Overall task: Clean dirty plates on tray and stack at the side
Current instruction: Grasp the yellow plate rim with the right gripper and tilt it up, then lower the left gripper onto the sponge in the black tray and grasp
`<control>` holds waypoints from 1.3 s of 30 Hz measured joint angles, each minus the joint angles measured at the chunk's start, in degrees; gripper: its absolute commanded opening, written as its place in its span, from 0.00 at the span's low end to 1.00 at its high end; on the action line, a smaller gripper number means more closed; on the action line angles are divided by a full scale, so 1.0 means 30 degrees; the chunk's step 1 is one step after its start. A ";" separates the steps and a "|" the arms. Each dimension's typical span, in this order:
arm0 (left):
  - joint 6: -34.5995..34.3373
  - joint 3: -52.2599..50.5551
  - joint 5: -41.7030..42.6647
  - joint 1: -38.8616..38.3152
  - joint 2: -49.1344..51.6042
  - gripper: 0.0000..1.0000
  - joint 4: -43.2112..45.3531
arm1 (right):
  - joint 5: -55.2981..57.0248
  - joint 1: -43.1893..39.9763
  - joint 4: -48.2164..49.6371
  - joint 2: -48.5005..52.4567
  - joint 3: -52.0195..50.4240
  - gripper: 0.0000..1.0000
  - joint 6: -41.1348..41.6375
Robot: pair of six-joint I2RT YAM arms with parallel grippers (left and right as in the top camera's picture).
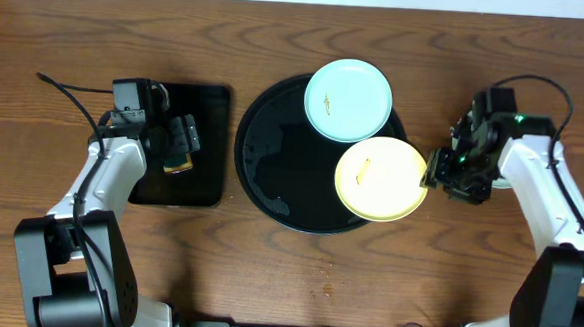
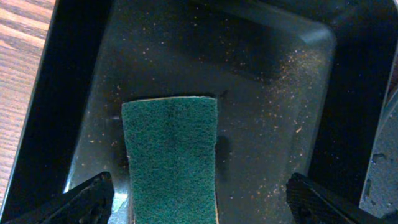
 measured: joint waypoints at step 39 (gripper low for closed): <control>0.0000 0.0000 -0.0007 0.0000 0.0000 0.89 0.0007 | 0.0525 0.5064 0.7577 0.0022 -0.3789 0.01 0.0204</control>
